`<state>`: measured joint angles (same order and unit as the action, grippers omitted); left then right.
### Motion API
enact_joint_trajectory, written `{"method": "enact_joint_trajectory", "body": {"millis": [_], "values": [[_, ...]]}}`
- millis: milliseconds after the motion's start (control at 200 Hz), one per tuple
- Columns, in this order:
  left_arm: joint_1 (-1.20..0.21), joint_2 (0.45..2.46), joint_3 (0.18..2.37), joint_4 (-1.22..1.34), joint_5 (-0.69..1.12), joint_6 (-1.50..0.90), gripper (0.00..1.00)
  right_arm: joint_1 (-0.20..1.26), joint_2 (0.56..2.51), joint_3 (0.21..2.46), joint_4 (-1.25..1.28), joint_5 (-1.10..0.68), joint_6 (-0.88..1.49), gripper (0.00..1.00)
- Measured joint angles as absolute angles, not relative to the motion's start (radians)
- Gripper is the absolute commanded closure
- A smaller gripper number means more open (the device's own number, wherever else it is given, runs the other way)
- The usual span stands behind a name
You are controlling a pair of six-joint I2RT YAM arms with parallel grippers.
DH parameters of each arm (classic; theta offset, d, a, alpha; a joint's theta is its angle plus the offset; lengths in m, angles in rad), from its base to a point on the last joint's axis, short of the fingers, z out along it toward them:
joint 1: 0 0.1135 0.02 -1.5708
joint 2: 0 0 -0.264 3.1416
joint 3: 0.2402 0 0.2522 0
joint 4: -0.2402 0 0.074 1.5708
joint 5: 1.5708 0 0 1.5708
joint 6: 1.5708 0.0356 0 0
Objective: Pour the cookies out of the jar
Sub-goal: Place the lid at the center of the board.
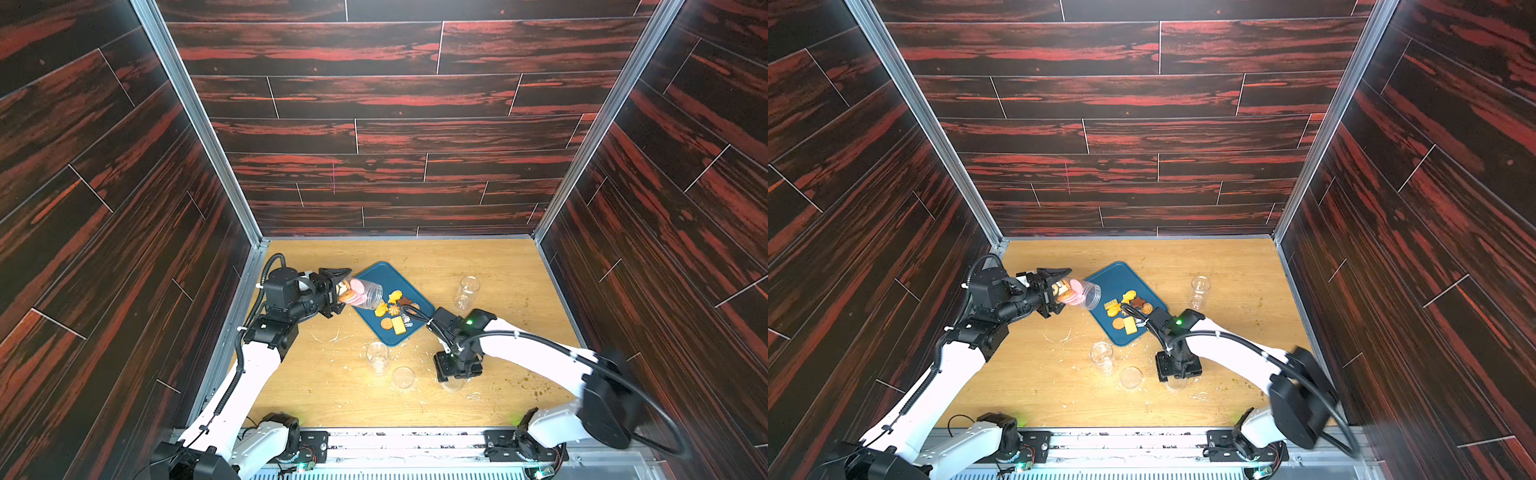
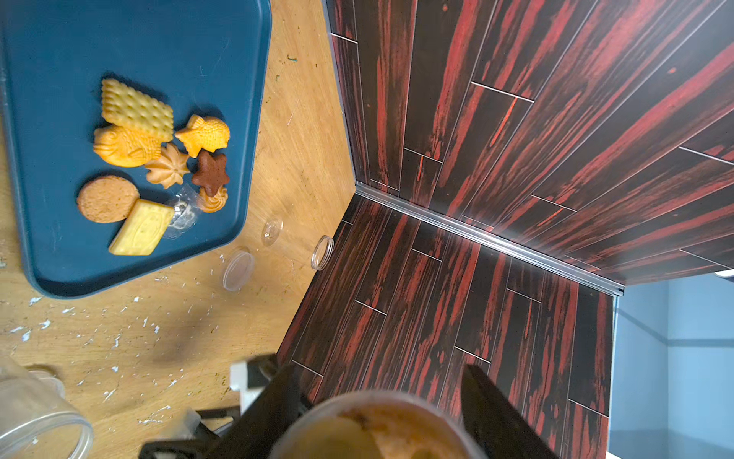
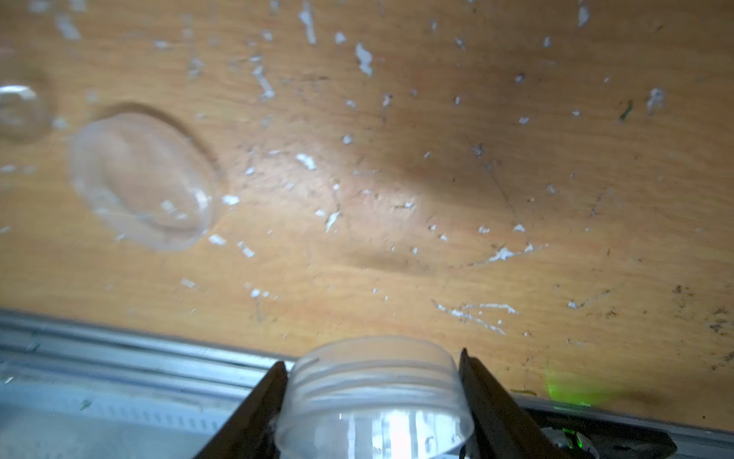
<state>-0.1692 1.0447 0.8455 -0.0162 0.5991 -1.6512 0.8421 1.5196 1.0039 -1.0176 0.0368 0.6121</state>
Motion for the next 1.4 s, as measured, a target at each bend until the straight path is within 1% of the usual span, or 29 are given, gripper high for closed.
{"method": "enact_joint_trajectory", "body": {"millis": [235, 631, 791, 1027, 1398], "values": [[-0.166, 1.024, 0.837, -0.019, 0.602, -1.654, 0.40, 0.816, 1.617, 0.968, -0.955, 0.026, 0.608, 0.36], [-0.150, 1.019, 0.832, -0.023, 0.614, -1.657, 0.39, 0.782, 1.699, 0.945, -0.891, 0.011, 0.590, 0.35], [-0.150, 1.019, 0.832, -0.024, 0.618, -1.658, 0.39, 0.780, 1.701, 0.945, -0.889, 0.009, 0.589, 0.31], [-0.149, 1.018, 0.822, -0.023, 0.621, -1.663, 0.40, 0.780, 1.710, 0.955, -0.891, 0.001, 0.590, 0.20], [-0.145, 1.016, 0.819, -0.030, 0.621, -1.664, 0.40, 0.780, 1.708, 0.963, -0.901, 0.014, 0.595, 0.19]]}}
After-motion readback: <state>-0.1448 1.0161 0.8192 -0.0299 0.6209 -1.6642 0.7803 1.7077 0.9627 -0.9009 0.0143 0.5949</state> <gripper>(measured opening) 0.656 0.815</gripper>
